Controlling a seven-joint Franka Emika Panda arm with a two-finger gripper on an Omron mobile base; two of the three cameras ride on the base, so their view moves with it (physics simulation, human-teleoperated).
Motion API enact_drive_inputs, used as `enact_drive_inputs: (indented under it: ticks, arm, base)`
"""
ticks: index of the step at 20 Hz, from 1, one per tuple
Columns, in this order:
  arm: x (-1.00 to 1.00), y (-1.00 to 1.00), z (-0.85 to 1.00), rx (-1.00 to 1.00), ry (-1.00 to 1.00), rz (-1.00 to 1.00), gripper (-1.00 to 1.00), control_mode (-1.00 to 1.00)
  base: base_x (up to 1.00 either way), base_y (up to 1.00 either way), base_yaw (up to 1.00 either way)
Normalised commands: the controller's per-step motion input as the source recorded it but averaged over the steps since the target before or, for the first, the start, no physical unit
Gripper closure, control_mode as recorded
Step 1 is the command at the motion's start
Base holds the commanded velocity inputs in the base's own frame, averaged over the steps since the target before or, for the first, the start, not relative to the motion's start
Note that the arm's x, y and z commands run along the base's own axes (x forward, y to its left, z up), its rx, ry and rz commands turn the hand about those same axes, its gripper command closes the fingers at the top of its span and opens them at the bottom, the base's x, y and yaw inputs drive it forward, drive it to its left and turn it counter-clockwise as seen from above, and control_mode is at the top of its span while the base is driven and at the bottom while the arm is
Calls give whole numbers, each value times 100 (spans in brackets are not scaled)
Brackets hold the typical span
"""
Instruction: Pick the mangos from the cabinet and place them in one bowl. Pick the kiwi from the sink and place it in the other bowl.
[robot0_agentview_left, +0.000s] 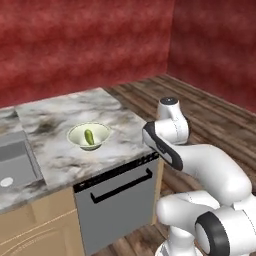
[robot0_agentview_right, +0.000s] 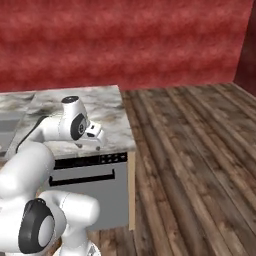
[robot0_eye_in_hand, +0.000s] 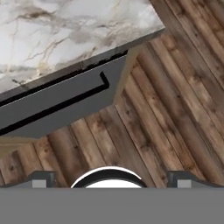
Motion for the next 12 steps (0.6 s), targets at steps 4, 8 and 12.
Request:
enact_drive_inputs:
  ticks: [4,8,12]
  arm:
    - [0,0,0,0,0,0,-100,100]
    - [0,0,0,0,0,0,-100,100]
    - [0,0,0,0,0,0,-100,100]
  base:
    - [0,0,-50]
    - [0,0,-50]
    - [0,0,-50]
